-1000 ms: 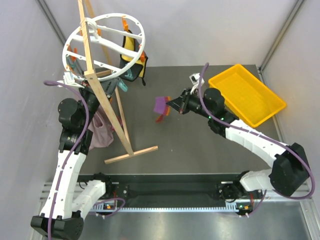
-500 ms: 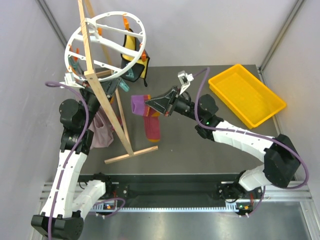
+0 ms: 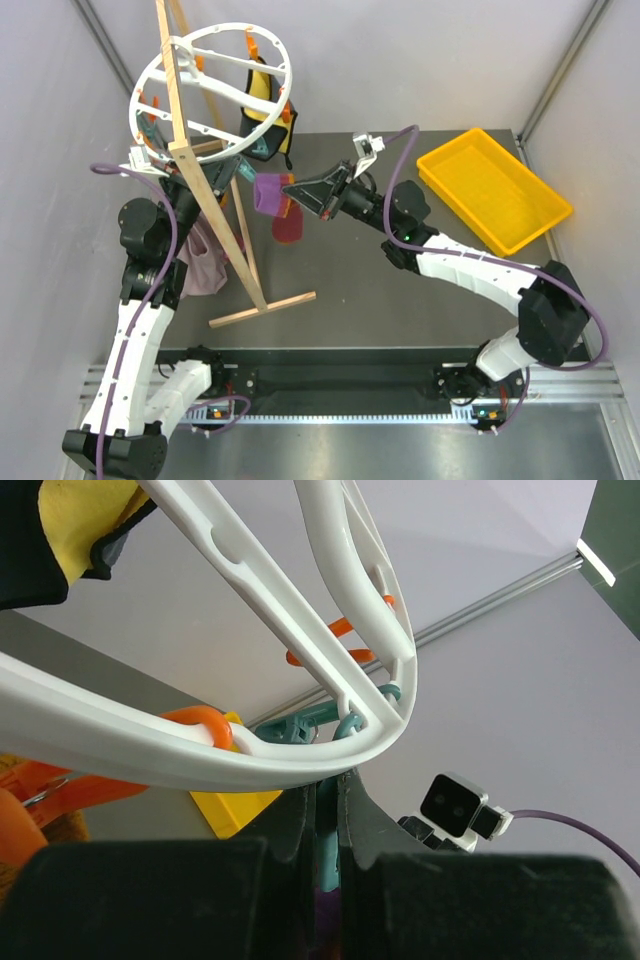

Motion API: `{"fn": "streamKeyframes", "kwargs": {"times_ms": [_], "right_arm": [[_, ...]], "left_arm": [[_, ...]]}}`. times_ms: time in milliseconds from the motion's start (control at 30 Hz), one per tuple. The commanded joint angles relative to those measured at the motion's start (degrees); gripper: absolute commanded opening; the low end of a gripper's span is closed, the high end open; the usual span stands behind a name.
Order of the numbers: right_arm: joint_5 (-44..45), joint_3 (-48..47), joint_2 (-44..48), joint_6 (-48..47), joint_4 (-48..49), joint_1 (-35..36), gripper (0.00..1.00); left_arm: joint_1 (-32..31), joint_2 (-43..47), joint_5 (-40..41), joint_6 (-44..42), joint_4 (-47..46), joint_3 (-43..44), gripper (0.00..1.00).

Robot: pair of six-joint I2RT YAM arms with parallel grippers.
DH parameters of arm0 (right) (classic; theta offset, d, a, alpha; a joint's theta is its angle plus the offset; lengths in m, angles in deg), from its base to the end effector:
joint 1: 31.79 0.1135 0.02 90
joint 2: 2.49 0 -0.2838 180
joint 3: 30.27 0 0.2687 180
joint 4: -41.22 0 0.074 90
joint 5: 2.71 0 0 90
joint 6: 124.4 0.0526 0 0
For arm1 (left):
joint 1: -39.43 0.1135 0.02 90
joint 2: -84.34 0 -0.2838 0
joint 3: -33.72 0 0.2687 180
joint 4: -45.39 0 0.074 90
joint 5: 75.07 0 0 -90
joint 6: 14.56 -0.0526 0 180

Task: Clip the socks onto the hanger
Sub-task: Clamp the sock onto the hanger.

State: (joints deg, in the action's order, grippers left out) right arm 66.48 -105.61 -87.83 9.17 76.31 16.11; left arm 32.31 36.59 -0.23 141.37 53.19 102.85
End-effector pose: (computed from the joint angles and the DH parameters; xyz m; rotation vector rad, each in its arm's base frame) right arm 0.2363 0.2894 0.4019 -0.4147 1.2562 1.5941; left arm 0.1974 -0.0385 0.4508 -0.4931 1.3690 -1.2382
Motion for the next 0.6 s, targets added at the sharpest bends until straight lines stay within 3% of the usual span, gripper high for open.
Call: {"fn": "streamKeyframes", "kwargs": {"times_ms": [0,567], "right_arm": [[0.69,-3.66,-0.53,-1.2,2.29,0.97,0.0],[3.5,-2.25,1.93,-5.87,-2.72,0.97,0.0]], "left_arm": [[-0.18,0.73,-2.25,0.07,-0.43,-0.15,0.0],[-0.18,0.72,-2.16,-0.1,-0.61,-0.07,0.0]]}}
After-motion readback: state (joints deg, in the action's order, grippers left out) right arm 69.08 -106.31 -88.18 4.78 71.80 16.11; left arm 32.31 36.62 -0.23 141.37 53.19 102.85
